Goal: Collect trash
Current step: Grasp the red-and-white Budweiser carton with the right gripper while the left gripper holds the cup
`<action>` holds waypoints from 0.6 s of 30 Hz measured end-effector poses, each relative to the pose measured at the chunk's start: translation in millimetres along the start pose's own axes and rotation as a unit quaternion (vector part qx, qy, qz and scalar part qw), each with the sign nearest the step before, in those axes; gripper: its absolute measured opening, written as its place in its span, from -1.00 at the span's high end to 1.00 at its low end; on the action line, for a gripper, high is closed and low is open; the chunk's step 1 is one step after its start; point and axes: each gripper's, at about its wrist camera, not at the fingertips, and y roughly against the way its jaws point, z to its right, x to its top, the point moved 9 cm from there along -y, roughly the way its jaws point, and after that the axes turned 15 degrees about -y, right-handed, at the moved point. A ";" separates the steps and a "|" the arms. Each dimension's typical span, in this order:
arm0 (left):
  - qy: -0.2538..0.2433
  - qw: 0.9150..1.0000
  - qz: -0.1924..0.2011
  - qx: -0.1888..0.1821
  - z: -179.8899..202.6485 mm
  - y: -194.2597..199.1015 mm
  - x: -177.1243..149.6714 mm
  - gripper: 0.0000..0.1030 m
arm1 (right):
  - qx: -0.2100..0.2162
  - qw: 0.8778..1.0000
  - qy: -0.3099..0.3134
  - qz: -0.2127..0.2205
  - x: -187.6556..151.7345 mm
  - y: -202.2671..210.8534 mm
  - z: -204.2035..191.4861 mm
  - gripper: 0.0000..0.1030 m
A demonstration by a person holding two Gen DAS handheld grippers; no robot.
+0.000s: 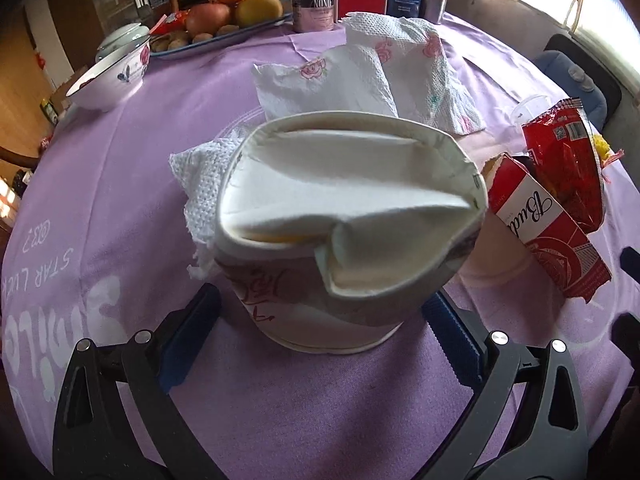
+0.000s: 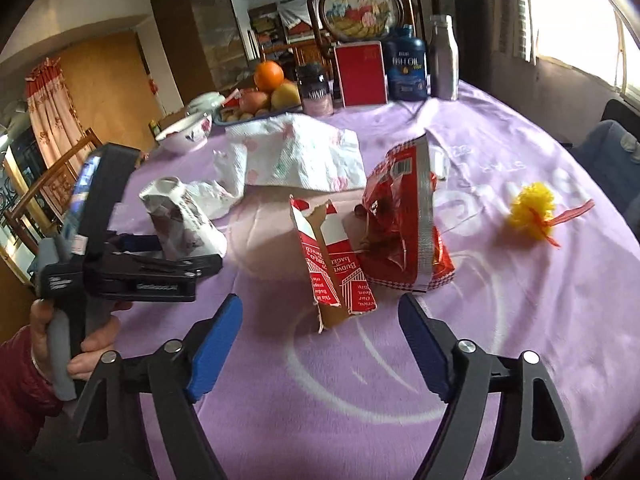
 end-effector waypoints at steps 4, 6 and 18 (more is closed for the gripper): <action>0.003 1.000 0.000 0.002 -1.0 -0.2 0.0 -0.90 | -0.004 1.000 -0.014 -0.028 2.2 -17.3 2.9 -0.49; 0.004 1.000 0.000 0.003 -1.3 -0.2 0.3 -0.90 | -0.007 0.999 -0.021 -0.035 4.6 -25.1 6.1 -0.49; 0.004 1.000 0.000 0.003 -0.9 0.0 0.5 -0.90 | 0.001 1.000 -0.011 0.001 -20.0 9.9 11.0 0.55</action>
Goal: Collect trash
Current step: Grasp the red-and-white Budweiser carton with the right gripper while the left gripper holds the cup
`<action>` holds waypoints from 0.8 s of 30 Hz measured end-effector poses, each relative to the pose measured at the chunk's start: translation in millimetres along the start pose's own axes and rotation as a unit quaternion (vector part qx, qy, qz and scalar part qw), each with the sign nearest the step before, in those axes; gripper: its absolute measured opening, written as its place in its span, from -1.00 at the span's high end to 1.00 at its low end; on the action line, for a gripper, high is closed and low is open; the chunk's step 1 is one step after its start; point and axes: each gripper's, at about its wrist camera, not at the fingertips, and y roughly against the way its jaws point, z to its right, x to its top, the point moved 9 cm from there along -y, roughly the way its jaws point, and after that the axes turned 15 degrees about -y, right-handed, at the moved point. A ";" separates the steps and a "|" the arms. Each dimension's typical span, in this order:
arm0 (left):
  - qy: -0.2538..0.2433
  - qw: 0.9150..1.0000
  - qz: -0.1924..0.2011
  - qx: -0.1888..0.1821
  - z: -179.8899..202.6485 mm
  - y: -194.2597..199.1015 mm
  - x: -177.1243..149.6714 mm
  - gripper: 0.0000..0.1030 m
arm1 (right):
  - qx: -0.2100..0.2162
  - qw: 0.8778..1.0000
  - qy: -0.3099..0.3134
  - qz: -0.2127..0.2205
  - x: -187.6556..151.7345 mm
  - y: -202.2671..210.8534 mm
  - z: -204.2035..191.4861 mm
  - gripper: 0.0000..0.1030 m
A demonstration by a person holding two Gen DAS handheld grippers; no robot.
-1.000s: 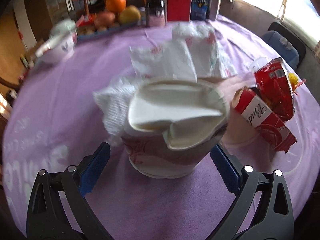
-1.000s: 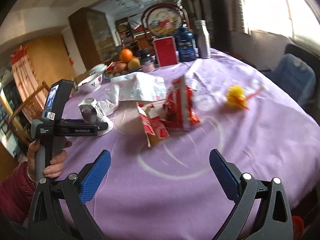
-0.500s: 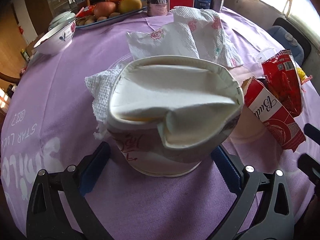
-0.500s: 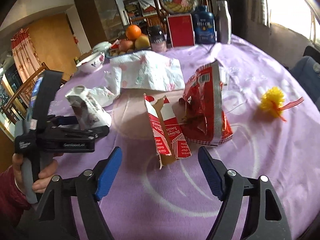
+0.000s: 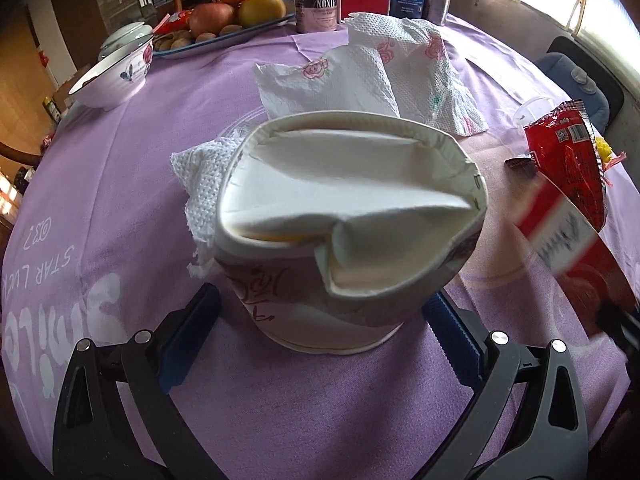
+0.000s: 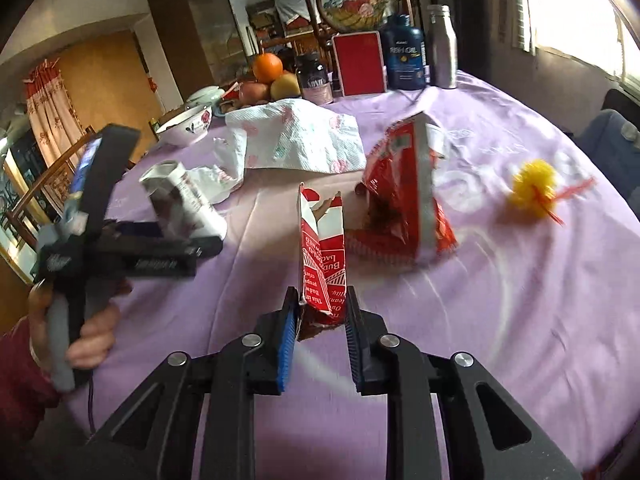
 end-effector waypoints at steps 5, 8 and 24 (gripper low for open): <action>0.000 1.000 0.000 0.000 0.0 0.0 0.0 -0.90 | -0.004 1.000 -0.028 -0.007 -17.3 12.1 21.6 0.35; 0.000 1.000 0.000 0.000 0.0 0.0 0.0 -0.90 | -0.004 0.999 -0.037 -0.006 -19.3 9.9 24.7 0.01; 0.006 1.000 0.022 -0.002 -5.5 7.1 7.6 -0.89 | -0.003 0.999 -0.024 0.034 -13.3 5.9 14.9 0.61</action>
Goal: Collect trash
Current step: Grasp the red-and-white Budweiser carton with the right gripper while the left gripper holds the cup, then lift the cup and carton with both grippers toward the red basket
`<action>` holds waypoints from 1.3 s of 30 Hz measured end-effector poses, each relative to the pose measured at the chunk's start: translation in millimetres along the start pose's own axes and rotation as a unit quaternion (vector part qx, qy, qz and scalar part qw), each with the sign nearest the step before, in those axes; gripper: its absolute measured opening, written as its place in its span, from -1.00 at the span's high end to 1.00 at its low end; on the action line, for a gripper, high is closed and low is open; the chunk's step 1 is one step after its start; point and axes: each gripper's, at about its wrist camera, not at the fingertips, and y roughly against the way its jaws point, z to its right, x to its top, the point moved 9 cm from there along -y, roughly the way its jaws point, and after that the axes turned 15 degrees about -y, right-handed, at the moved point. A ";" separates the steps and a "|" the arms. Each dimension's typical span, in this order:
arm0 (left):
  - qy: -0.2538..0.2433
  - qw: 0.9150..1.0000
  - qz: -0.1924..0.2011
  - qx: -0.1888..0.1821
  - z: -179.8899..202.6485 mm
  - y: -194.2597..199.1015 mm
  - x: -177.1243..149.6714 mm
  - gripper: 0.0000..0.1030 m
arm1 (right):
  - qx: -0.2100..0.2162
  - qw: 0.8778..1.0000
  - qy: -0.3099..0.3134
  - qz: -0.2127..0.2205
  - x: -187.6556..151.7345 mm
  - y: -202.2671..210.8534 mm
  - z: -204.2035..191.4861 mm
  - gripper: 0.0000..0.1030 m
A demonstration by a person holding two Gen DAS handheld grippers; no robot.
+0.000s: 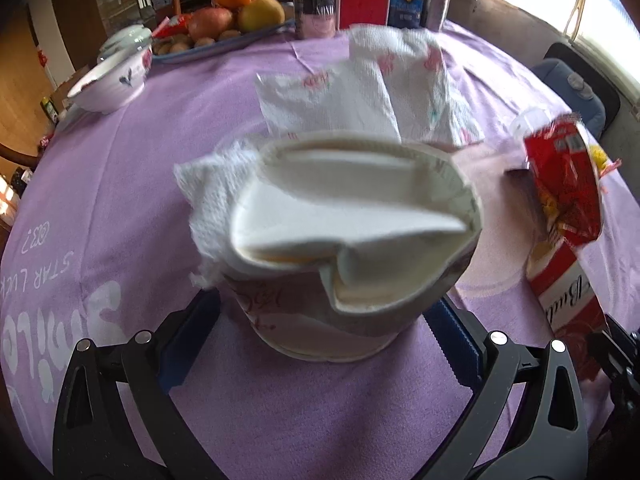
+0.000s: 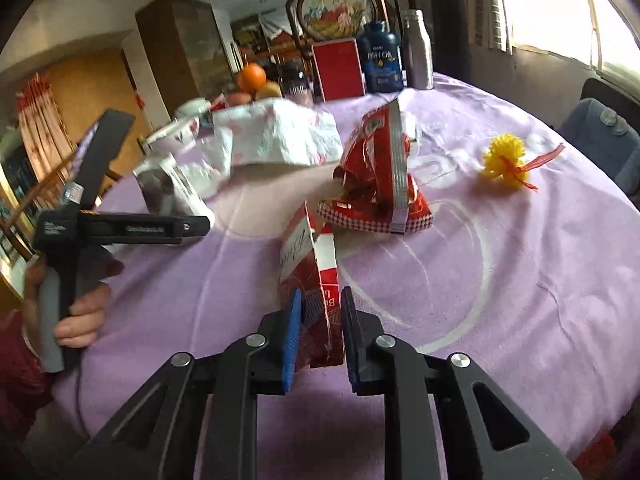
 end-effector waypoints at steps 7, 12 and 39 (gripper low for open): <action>-0.017 0.999 0.033 0.023 -0.1 9.7 12.1 -0.74 | 0.009 1.000 -0.003 -0.010 -7.1 1.3 -0.7 0.44; 0.000 1.000 0.026 0.002 -3.1 6.5 10.9 -0.41 | -0.008 1.000 0.008 -0.020 -14.4 -9.7 -4.5 0.25; -0.042 0.981 0.186 -0.024 28.6 100.4 21.8 -0.40 | 0.051 0.990 -0.047 0.123 13.0 134.2 18.3 0.96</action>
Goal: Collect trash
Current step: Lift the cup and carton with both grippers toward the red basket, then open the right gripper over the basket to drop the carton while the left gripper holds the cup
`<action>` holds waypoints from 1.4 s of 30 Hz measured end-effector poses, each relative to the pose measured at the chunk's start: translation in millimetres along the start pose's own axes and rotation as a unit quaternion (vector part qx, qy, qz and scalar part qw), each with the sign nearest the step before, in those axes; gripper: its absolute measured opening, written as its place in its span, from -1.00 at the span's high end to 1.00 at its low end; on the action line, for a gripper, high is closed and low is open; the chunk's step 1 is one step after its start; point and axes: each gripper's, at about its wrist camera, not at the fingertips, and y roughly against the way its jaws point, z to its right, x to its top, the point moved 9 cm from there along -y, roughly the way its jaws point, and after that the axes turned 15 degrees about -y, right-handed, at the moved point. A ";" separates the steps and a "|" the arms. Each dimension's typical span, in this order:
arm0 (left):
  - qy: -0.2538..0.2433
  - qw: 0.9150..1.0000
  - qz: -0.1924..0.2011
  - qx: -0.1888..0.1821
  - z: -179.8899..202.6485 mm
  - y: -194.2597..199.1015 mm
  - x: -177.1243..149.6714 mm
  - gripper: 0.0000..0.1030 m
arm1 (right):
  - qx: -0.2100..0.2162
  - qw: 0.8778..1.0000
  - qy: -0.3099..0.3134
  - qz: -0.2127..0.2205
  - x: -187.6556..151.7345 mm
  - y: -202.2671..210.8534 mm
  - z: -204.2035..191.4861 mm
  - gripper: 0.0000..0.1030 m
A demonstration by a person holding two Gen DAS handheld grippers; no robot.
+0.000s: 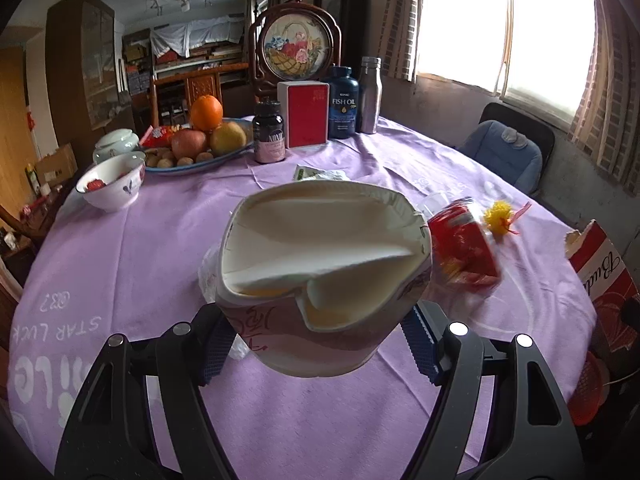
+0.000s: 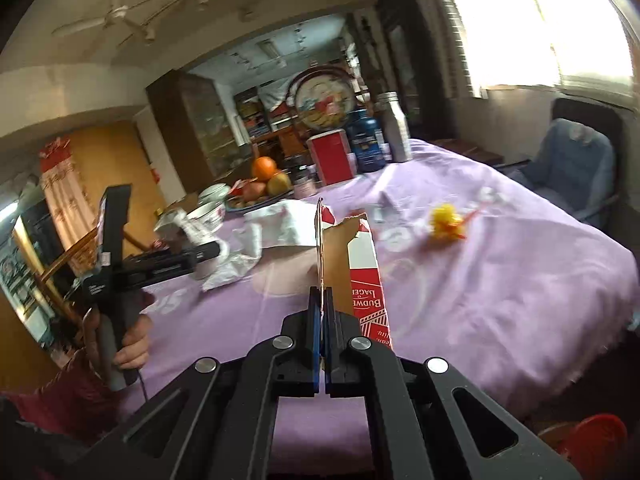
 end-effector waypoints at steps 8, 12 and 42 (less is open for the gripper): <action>-0.004 1.000 0.000 -0.029 32.9 13.2 -0.4 -0.40 | -0.063 0.996 -0.041 0.046 1.6 56.6 66.6 0.96; -0.014 0.998 0.006 -0.055 62.6 22.8 7.3 -0.40 | -0.095 0.991 -0.072 0.067 -3.8 87.3 106.2 0.96; -0.188 0.952 -0.026 -0.239 354.4 13.7 20.7 -0.40 | -0.261 0.924 -0.251 0.120 -93.1 199.7 322.1 0.08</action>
